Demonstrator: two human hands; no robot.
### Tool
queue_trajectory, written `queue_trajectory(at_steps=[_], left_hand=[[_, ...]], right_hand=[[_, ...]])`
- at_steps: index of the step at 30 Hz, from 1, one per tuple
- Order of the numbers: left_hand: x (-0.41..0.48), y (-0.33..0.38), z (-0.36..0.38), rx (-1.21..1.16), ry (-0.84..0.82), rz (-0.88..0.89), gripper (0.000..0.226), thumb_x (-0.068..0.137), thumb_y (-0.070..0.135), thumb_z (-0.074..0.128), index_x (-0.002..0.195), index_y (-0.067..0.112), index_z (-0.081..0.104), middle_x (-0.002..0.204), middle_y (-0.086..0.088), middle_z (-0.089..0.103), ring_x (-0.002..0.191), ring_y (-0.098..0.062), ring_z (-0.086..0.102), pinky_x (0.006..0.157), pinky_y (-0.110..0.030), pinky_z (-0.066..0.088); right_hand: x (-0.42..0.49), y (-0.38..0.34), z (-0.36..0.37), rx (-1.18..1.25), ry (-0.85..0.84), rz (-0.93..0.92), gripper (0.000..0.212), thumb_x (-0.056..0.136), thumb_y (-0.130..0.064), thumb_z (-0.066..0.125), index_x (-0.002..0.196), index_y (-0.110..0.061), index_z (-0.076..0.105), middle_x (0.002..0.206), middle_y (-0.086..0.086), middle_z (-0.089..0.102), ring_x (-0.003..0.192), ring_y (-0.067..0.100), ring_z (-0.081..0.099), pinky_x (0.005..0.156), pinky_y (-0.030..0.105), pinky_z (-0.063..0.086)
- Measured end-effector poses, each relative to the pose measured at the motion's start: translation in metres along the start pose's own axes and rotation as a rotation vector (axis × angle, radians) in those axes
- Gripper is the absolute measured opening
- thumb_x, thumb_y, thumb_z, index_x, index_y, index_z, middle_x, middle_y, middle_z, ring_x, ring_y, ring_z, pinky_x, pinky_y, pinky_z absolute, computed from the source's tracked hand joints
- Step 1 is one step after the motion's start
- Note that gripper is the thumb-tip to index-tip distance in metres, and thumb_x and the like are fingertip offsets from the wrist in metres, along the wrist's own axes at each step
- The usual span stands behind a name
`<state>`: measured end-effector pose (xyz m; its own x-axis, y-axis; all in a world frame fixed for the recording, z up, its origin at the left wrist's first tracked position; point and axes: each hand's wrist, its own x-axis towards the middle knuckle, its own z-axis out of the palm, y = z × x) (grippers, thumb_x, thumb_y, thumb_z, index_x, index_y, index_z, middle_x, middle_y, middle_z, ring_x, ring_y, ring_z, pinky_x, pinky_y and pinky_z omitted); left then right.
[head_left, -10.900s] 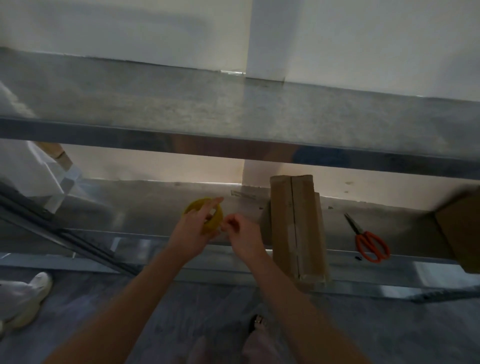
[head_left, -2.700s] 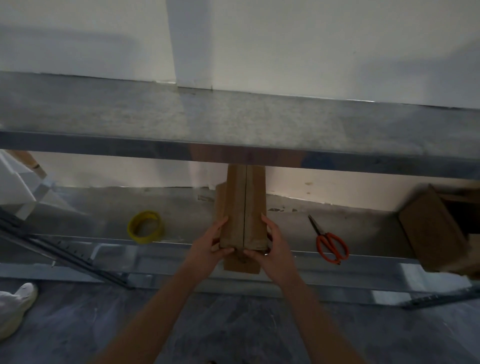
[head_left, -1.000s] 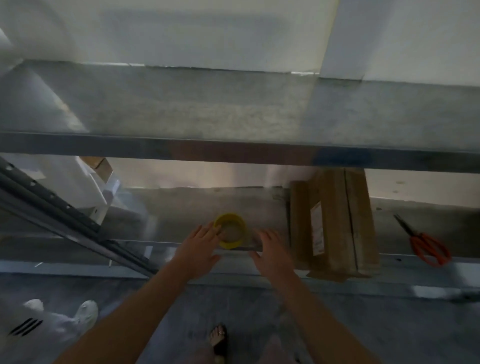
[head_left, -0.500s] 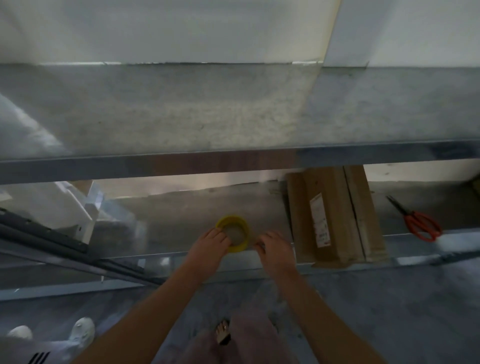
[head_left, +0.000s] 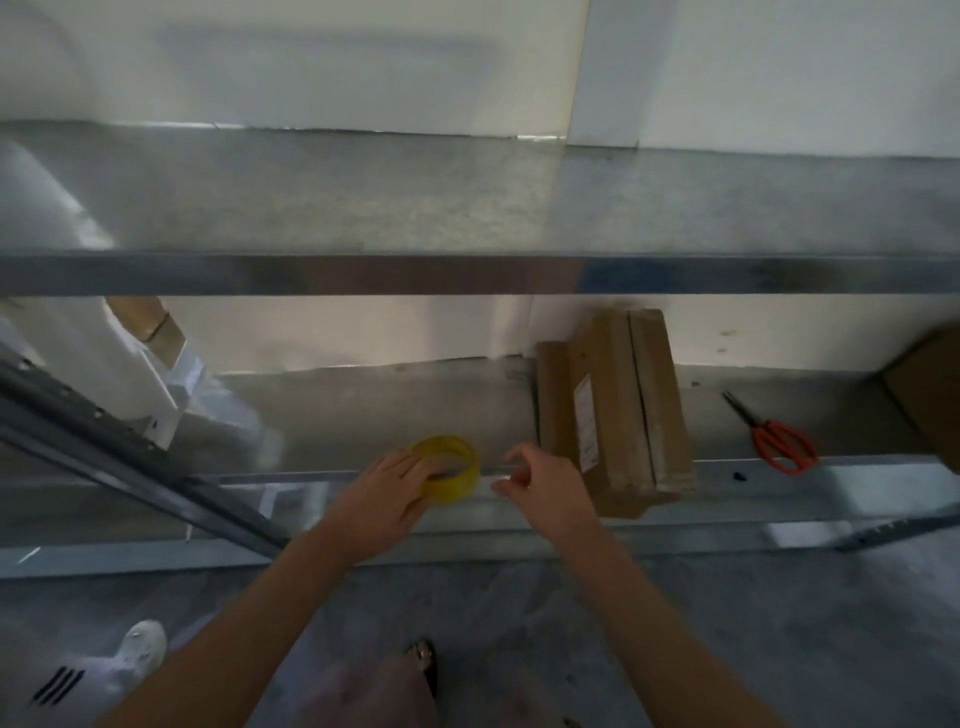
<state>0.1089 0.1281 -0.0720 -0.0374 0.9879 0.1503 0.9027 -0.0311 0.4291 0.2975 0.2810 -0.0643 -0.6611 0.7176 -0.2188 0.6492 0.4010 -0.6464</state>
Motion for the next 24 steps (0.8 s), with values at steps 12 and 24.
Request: queue_trajectory(at_steps=[12,24], left_hand=[[0.0,0.166,0.033,-0.199,0.207,-0.244,0.044,0.09,0.045,0.058,0.128,0.022,0.056,0.108,0.009,0.052,0.1,-0.007,0.042,0.088,-0.015,0.03],[0.044,0.201,0.029,-0.055,0.16,-0.321,0.039,0.08,0.042,0.073,0.116,0.03,0.063,0.114,0.008,0.062,0.103,-0.01,0.053,0.086,-0.027,0.04]], right_hand=[[-0.087,0.073,-0.093,0.139,-0.069,-0.077,0.014,0.084,-0.04,0.075,0.086,-0.027,0.069,0.085,-0.011,0.068,0.082,0.004,0.061,0.071,0.014,0.043],[-0.104,0.119,-0.158,0.493,0.052,0.009,0.013,0.077,-0.026,0.083,0.079,-0.018,0.073,0.073,-0.008,0.074,0.07,0.003,0.07,0.063,0.014,0.054]])
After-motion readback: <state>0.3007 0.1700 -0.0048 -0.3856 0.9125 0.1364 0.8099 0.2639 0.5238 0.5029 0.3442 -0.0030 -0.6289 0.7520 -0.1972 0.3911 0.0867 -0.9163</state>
